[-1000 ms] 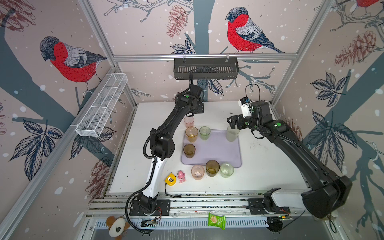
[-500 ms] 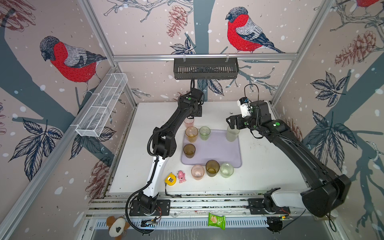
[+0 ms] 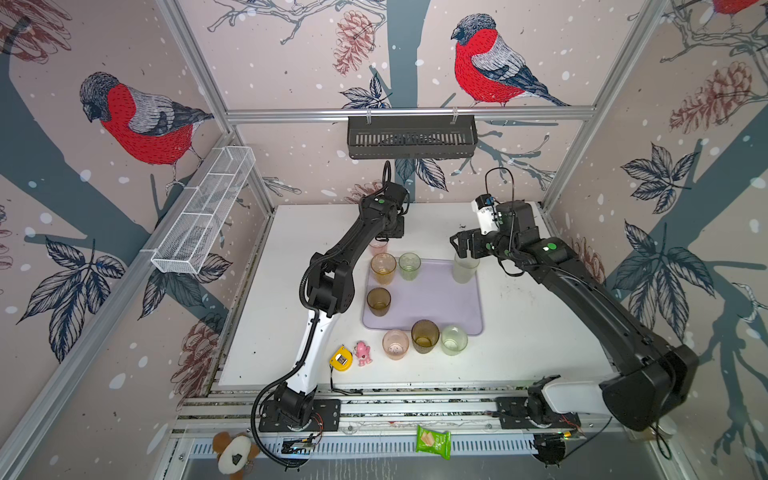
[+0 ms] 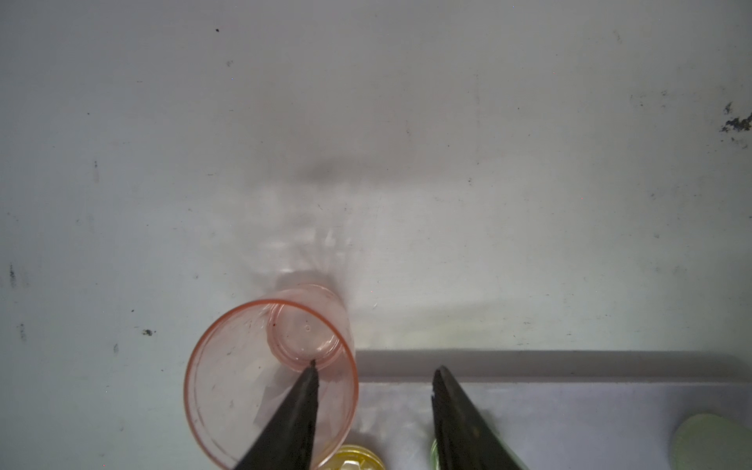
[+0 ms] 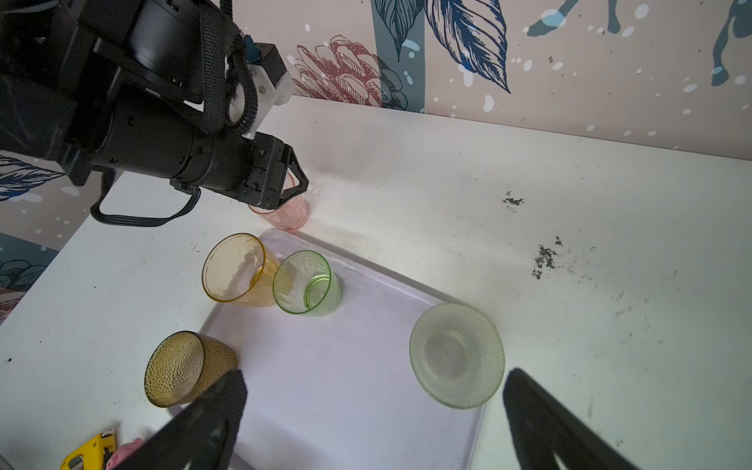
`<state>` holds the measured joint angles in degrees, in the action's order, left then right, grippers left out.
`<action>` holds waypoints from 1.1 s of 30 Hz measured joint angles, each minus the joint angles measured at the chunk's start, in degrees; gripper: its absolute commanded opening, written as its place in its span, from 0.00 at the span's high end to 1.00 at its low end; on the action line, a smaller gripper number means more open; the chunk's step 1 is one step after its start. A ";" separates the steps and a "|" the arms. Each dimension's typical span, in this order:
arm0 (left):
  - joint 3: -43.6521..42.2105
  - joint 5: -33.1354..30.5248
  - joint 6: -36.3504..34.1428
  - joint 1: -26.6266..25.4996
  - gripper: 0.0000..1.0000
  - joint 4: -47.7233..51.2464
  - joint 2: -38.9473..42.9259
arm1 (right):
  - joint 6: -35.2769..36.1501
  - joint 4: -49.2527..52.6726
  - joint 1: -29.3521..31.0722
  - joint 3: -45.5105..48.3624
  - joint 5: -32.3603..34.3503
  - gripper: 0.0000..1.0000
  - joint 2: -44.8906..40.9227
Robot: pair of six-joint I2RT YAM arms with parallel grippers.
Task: Place the glasses into the tray
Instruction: 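Lower the open left gripper onto the rim of the pink glass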
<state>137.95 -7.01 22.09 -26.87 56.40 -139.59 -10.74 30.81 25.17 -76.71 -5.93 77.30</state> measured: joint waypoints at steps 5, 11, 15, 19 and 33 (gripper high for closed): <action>-0.02 -0.04 0.11 0.00 0.57 -0.26 -0.83 | 0.02 0.00 0.00 -0.59 0.02 0.00 0.37; -0.37 -0.24 0.57 0.00 0.59 -0.20 -1.20 | 0.07 0.00 0.00 -0.79 0.02 0.00 0.72; -1.01 -0.24 1.03 0.00 0.61 -0.22 -1.31 | 0.20 -0.02 0.00 -1.27 0.02 0.00 1.22; -1.46 -0.24 1.55 0.00 0.63 -0.20 -1.62 | 0.39 -0.02 0.00 -1.51 0.02 0.00 1.53; -1.70 -0.20 1.92 0.02 0.72 -0.17 -1.95 | 0.63 -0.02 -0.52 -2.47 0.02 0.00 2.40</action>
<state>136.25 -7.20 24.01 -26.85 56.23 -141.53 -10.11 30.79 24.64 -79.18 -5.91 79.70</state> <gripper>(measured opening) 0.286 0.996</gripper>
